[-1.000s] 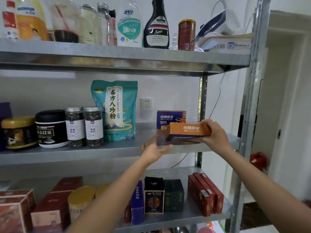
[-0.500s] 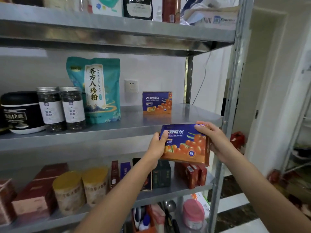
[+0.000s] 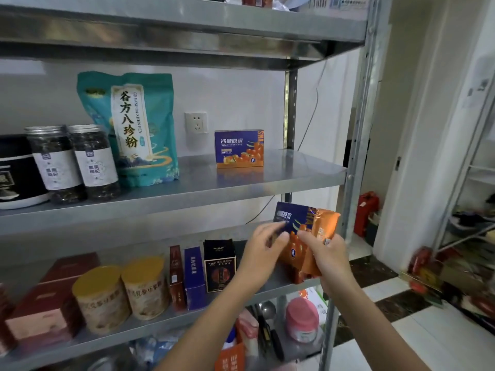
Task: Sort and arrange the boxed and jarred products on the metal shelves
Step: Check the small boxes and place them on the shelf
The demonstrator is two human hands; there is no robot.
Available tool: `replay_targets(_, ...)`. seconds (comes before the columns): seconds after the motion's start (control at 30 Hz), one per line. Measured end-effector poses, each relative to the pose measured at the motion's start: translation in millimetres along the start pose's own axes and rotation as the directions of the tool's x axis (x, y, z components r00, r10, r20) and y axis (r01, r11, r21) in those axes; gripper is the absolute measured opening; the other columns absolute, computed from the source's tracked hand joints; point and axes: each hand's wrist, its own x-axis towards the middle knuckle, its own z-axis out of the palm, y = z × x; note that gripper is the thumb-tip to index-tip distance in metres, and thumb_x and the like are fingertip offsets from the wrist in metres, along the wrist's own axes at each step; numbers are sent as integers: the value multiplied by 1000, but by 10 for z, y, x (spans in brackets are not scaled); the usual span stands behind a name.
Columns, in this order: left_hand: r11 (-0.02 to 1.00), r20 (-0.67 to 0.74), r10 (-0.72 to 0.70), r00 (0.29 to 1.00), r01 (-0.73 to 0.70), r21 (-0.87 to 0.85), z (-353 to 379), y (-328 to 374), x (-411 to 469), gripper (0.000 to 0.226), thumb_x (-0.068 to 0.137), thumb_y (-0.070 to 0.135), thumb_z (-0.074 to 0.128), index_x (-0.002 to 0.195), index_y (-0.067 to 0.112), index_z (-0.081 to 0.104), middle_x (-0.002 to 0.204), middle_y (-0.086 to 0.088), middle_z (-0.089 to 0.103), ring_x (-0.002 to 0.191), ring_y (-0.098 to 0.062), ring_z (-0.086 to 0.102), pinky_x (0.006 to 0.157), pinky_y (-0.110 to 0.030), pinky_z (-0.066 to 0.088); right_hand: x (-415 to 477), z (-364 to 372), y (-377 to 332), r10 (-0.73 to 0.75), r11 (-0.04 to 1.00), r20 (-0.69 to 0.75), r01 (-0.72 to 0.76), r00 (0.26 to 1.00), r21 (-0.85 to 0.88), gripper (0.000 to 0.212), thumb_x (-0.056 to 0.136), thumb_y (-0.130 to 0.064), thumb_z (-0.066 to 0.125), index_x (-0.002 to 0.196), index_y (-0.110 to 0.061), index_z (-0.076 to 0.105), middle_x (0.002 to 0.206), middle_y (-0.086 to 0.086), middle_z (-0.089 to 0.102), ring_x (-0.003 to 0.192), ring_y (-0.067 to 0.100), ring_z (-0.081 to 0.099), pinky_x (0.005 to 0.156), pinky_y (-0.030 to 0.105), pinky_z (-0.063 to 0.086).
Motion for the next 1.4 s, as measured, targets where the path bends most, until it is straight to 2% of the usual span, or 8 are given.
replay_targets(0.13, 974, 195, -44, 980, 85, -209, 88, 179, -189, 67, 87, 57, 50, 137, 14, 50, 131, 1, 58, 116, -4, 58, 96, -20, 49, -113, 83, 1, -68, 990, 103, 79, 992, -114, 35, 89, -34, 64, 122, -26, 57, 101, -4, 70, 96, 16, 67, 72, 25, 55)
replay_targets(0.27, 961, 210, -23, 977, 79, -266, 2, 255, -252, 72, 68, 82, 47, 122, 34, 53, 113, 7, 67, 100, -5, 66, 83, -16, 53, -244, 128, -108, 106, 914, 281, -205, 954, 350, 49, 93, -50, 42, 132, -22, 51, 137, 9, 54, 122, 21, 54, 104, 41, 44)
replay_targets(0.5, 959, -5, -128, 992, 122, -256, 28, 175, -244, 18, 92, 32, 63, 109, 29, 57, 100, 5, 69, 89, -7, 69, 73, -17, 55, -331, 110, 13, 98, 993, 292, -112, 951, 31, 73, 84, -63, 30, 151, -34, 29, 158, 2, 27, 143, 21, 30, 117, 42, 28)
replay_targets(0.6, 914, 12, -183, 983, 174, -366, -67, 152, -278, 28, 88, 43, 61, 111, 27, 61, 98, 5, 73, 89, -4, 70, 67, -12, 52, -196, -41, 100, 6, 985, 172, 23, 985, -170, 54, 87, -53, 48, 139, -44, 37, 156, -3, 24, 135, 13, 33, 95, 34, 48)
replay_targets(0.7, 865, 103, -205, 973, 229, -446, -161, 146, -319, 49, 79, 56, 58, 114, 21, 60, 102, 4, 75, 94, -13, 72, 73, -20, 56, 11, -340, 186, 26, 993, 62, -19, 998, -118, 71, 83, -38, 67, 145, -37, 33, 154, 2, 32, 132, 17, 42, 86, 42, 55)
replay_targets(0.9, 783, 263, -167, 950, 290, -550, -188, 144, -346, 54, 87, 56, 47, 123, 17, 57, 114, -4, 72, 104, -22, 69, 78, -33, 59, 123, -644, 218, 166, 939, 404, -270, 899, 214, 102, 35, -47, 97, 121, -11, 56, 107, 17, 72, 84, 31, 73, 57, 37, 59)
replay_targets(1.17, 950, 103, -83, 991, 110, -292, -52, 154, -287, 56, 85, 50, 55, 134, 31, 37, 108, 13, 66, 93, 0, 68, 66, -14, 53, 87, -555, 291, 85, 953, 200, -138, 976, 268, 58, 76, -24, 69, 130, -11, 49, 112, 17, 70, 85, 28, 73, 55, 33, 59)
replay_targets(1.4, 880, 117, -275, 954, 299, -369, -116, -74, -254, 36, 98, 41, 49, 129, 23, 52, 100, -2, 72, 79, -10, 69, 56, -21, 50, -38, -626, 251, 50, 952, 320, -141, 946, 270, 56, 84, -53, 47, 134, -28, 48, 120, 8, 69, 102, 30, 70, 64, 41, 60)
